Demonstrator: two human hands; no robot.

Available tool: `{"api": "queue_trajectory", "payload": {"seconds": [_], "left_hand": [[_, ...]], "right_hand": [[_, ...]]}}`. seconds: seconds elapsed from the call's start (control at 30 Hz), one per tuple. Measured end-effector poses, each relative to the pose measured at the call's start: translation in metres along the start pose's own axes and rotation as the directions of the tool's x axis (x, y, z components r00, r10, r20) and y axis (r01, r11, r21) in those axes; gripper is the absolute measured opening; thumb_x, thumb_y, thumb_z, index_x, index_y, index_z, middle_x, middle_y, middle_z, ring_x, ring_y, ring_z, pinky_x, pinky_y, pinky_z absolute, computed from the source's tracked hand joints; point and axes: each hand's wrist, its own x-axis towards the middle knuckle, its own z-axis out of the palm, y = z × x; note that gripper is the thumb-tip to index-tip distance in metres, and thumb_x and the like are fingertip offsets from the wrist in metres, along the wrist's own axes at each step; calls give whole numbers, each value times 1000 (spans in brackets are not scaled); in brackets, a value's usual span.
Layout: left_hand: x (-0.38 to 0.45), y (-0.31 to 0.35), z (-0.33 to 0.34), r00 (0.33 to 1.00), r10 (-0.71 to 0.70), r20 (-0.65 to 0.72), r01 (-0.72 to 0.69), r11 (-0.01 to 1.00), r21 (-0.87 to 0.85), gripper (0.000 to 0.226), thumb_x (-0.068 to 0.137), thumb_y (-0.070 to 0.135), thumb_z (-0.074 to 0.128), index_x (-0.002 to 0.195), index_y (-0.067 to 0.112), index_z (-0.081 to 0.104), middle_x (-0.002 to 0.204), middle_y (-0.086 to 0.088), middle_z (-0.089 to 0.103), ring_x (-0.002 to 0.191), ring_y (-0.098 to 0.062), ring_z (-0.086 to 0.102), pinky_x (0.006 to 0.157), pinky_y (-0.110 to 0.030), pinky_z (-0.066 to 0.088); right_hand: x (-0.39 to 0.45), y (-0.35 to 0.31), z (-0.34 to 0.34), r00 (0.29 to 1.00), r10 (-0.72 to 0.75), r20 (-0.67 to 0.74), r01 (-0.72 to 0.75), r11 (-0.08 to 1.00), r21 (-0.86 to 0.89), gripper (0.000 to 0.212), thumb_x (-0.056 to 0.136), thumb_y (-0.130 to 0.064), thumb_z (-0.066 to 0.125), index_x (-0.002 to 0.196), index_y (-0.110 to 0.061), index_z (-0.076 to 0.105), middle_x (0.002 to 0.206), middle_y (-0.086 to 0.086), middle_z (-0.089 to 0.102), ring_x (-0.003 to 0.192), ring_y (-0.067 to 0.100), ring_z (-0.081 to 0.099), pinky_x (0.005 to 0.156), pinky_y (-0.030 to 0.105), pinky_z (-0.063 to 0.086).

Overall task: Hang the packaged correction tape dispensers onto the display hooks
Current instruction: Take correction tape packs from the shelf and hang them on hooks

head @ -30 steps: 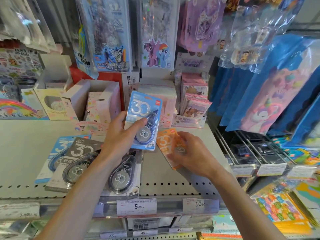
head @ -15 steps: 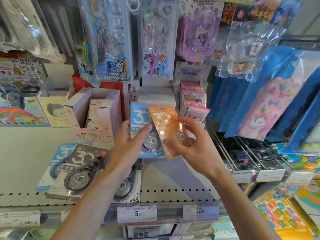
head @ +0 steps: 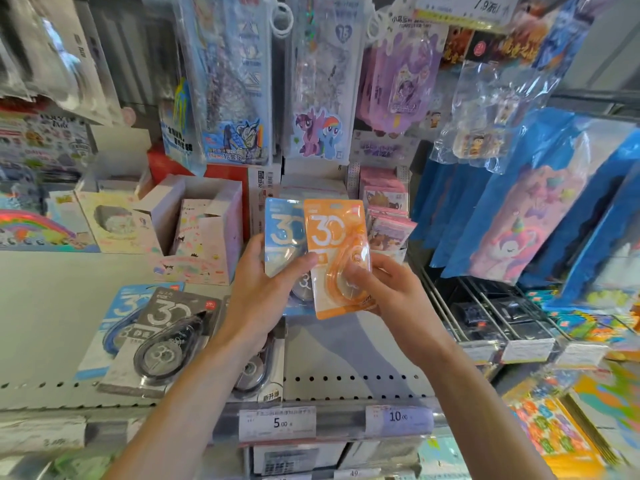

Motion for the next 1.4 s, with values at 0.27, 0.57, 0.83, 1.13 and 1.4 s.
{"api": "queue_trajectory", "payload": {"seconds": [0.27,0.57,0.83,1.13,1.4], "left_hand": [[-39,33,-15,993,114,13,-113,994,-3,35,72,39,83,104,46,68,109,14,78,100,-6,74,77,-21,57],[-94,76,-80,988,151,-19,-150,987,51,33,80,22,84,107,35,68,105,5,80,94,-14,77,69,-23,59],[-97,105,-180,977,210,-28,-209,977,46,35,84,15,81,113,24,65,100,8,81,86,-10,78,63,-17,56],[-39,141,-336,949,310,62,-313,948,57,42,72,19,89,106,26,65,96,14,80,81,-3,76,64,-14,54],[15,194,-423,888,433,153,-455,876,159,33,72,24,79,100,31,63,95,22,77,82,1,72,73,-16,54]], "right_hand": [[-38,-16,-9,995,-42,-89,57,983,173,28,90,-22,77,116,-14,73,108,8,81,96,26,79,74,30,62],[-88,-30,43,980,-140,-145,152,985,78,37,82,-28,78,116,-17,68,103,4,81,93,23,78,77,35,61],[-104,-45,133,976,-192,-100,201,976,86,46,75,-28,80,117,-13,67,104,8,81,91,24,79,68,26,62],[-73,-45,292,949,-229,-217,243,969,39,49,74,-26,85,117,-14,66,98,8,81,86,20,78,67,25,59],[-38,-77,378,916,-331,-228,309,943,-127,27,87,0,77,105,-15,63,81,-16,79,70,-5,72,58,12,54]]}}
